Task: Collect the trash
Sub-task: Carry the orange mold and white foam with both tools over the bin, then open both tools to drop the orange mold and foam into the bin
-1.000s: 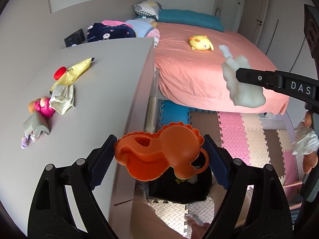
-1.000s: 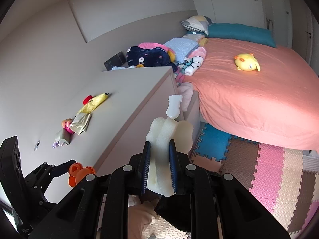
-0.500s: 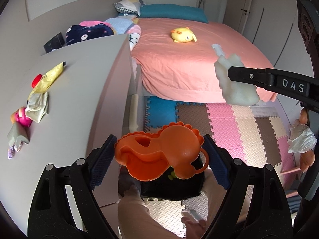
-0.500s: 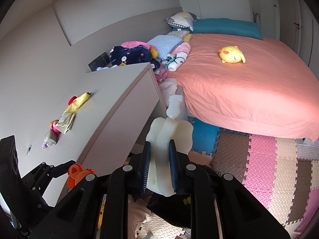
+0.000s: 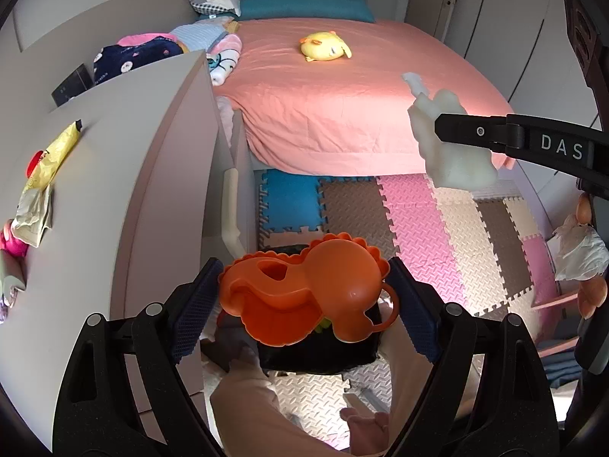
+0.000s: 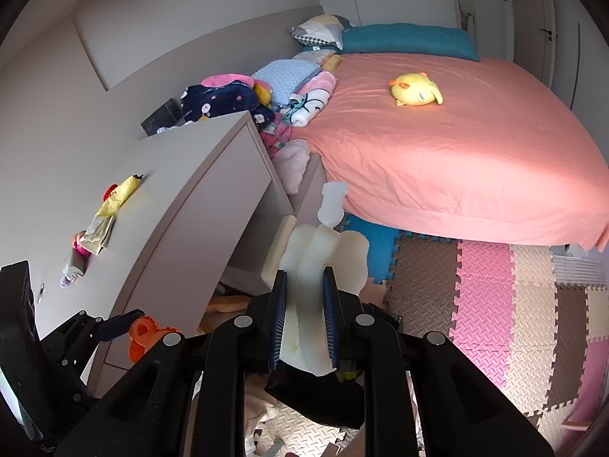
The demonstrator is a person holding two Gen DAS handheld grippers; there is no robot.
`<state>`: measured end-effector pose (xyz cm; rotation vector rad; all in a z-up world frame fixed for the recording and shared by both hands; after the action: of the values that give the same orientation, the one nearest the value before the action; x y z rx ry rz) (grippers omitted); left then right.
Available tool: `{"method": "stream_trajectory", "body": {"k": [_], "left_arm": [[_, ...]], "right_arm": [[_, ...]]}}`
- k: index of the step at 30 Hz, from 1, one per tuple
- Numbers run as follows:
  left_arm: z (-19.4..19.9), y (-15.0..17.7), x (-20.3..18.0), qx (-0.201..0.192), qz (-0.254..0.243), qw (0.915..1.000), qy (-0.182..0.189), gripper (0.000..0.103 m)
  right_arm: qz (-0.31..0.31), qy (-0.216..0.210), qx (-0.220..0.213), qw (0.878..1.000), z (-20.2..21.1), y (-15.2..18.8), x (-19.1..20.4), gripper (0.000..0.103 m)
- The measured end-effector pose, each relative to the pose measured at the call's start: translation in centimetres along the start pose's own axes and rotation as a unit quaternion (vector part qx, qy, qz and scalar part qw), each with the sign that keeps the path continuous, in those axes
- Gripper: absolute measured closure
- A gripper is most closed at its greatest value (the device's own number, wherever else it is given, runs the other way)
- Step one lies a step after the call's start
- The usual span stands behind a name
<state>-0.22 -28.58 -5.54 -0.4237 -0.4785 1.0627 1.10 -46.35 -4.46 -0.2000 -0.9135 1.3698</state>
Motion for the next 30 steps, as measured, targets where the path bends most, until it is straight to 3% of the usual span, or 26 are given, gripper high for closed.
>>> {"method": "stream_trajectory", "body": {"k": [13, 14, 16, 17, 18, 22, 30], "left_arm": [[-1.6, -0.4, -0.8, 0.018, -0.012, 0.9997, 0.007, 0.020], [-1.8, -0.5, -0.7, 0.023, -0.013, 0.9996, 0.008, 0.019], [-2.2, -0.5, -0.5, 0.038, -0.014, 0.9990, 0.018, 0.017], [-2.4, -0.6, -0.4, 0.045, -0.009, 0.9987, 0.021, 0.008], [-2.5, -0.6, -0.1, 0.047, -0.003, 0.9987, 0.021, 0.006], [-2.7, -0.4, 0.9, 0.055, 0.010, 0.9984, 0.007, 0.006], [-2.3, -0.3, 2.1, 0.053, 0.026, 0.9982, 0.011, 0.006]], "right_arm": [[-0.009, 0.012, 0.019, 1.000, -1.2, 0.1, -1.4, 0.081], [-0.006, 0.014, 0.025, 1.000, -1.4, 0.0, -1.3, 0.077], [-0.006, 0.016, 0.033, 0.999, -1.8, 0.0, -1.1, 0.057], [-0.008, 0.019, 0.033, 0.999, -1.9, -0.1, -1.1, 0.041], [-0.007, 0.024, 0.031, 0.999, -2.0, -0.2, -0.9, 0.036], [0.015, 0.045, 0.023, 0.999, -2.0, -0.5, -0.2, 0.031], [0.027, 0.035, 0.023, 0.999, -2.1, -0.8, 0.6, 0.031]]}}
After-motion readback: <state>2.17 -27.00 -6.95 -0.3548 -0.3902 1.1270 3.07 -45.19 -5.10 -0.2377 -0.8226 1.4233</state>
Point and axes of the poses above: each gripper's, at about its wrist camera, not at the fingertips, and z roughly against the way its jaws point, x to its left, y to its underside, the point moved 1 cm from there along -z, roughly the way its jaws point, and after that the axes turned 13 degrees about -y, right-handed, at the moved point
